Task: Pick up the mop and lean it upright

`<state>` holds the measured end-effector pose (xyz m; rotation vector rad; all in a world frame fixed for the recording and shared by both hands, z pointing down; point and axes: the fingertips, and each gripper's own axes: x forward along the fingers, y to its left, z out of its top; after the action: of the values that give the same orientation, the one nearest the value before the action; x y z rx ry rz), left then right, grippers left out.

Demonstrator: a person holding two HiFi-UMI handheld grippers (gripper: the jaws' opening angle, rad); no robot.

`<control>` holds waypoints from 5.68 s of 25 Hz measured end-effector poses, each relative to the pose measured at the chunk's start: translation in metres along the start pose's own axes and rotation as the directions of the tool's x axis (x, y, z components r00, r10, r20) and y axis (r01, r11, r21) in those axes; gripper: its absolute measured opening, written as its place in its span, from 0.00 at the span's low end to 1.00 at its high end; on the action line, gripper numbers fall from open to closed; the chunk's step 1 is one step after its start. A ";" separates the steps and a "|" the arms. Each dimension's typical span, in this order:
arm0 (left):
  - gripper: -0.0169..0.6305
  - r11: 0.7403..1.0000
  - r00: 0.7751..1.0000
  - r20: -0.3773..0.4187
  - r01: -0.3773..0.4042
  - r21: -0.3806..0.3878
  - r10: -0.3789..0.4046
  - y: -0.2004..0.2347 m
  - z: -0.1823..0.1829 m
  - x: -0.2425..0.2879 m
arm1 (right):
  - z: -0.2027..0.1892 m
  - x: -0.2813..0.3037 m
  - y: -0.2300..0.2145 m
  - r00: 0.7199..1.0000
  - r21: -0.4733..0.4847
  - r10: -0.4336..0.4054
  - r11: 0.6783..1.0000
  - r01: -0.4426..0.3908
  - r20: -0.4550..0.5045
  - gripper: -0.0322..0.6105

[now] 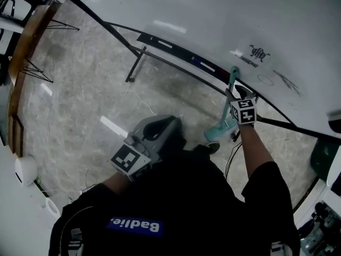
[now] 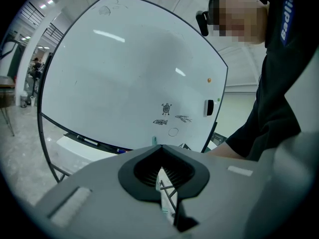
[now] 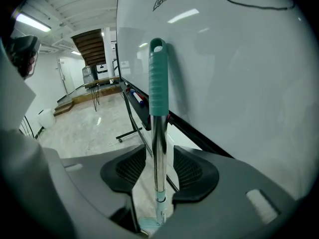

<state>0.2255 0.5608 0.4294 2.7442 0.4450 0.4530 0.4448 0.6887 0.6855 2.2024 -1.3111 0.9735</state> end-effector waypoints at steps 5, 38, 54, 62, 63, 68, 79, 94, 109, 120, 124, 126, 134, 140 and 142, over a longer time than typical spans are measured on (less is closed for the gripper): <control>0.06 1.000 1.000 -0.008 -0.007 -0.008 0.007 0.000 -0.004 -0.003 | 0.000 0.010 0.000 1.000 0.006 0.000 1.000 0.000 -0.009 0.31; 0.06 0.998 0.998 -0.021 0.057 -0.006 -0.057 -0.024 -0.006 0.014 | -0.030 -0.035 0.000 0.997 0.075 -0.065 0.995 0.063 0.031 0.21; 0.06 0.977 0.980 -0.046 0.197 0.076 -0.194 -0.084 0.002 0.054 | -0.075 -0.114 -0.001 0.991 0.133 -0.108 0.986 0.097 0.075 0.21; 0.06 0.953 0.960 -0.058 0.279 0.121 -0.274 -0.121 0.007 0.077 | -0.109 -0.162 -0.005 0.985 0.195 -0.152 0.972 0.133 0.087 0.21; 0.06 0.948 0.957 -0.060 0.291 0.128 -0.285 -0.126 0.008 0.080 | -0.114 -0.166 -0.007 0.983 0.209 -0.162 0.968 0.141 0.089 0.22; 0.06 0.922 0.938 -0.083 0.347 0.171 -0.337 -0.154 0.008 0.094 | -0.132 -0.190 -0.018 0.974 0.273 -0.208 0.946 0.176 0.093 0.22; 0.06 0.900 0.919 -0.094 0.395 0.185 -0.384 -0.179 0.007 0.108 | -0.143 -0.235 -0.015 0.955 0.374 -0.260 0.908 0.190 0.146 0.21; 0.06 0.892 0.913 -0.066 0.407 0.196 -0.402 -0.182 0.010 0.109 | -0.019 -0.278 0.034 0.937 0.251 -0.146 0.966 0.066 0.317 0.21; 0.05 0.884 0.912 -0.035 0.406 0.231 -0.409 -0.172 0.016 0.102 | 0.080 -0.337 0.076 0.868 0.142 -0.056 0.990 -0.017 0.494 0.21; 0.05 0.879 0.909 -0.011 0.406 0.249 -0.416 -0.160 0.021 0.092 | 0.117 -0.342 0.100 0.846 0.093 0.006 0.994 -0.066 0.533 0.21; 0.05 0.890 0.912 0.007 0.398 0.222 -0.410 -0.149 0.027 0.083 | 0.129 -0.335 0.113 0.843 0.070 0.032 0.994 -0.083 0.537 0.21; 0.05 0.896 0.922 0.020 0.371 0.244 -0.388 -0.134 0.027 0.078 | 0.140 -0.331 0.121 0.841 0.048 0.055 0.994 -0.095 0.539 0.21; 0.06 0.932 0.954 0.099 0.251 0.262 -0.284 -0.063 0.054 0.031 | 0.204 -0.303 0.159 0.824 -0.042 0.140 0.989 -0.140 0.549 0.21; 0.06 0.970 0.973 0.170 0.116 0.215 -0.154 -0.001 0.077 -0.012 | 0.246 -0.267 0.189 0.809 -0.112 0.207 0.978 -0.174 0.550 0.21; 0.06 0.977 0.975 0.196 0.062 0.205 -0.103 0.014 0.079 -0.025 | 0.260 -0.254 0.206 0.799 -0.154 0.264 0.965 -0.214 0.540 0.21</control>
<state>0.2349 0.5183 0.3571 2.9089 0.5759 0.1056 0.2777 0.5763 0.3195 2.3864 -1.8851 0.3240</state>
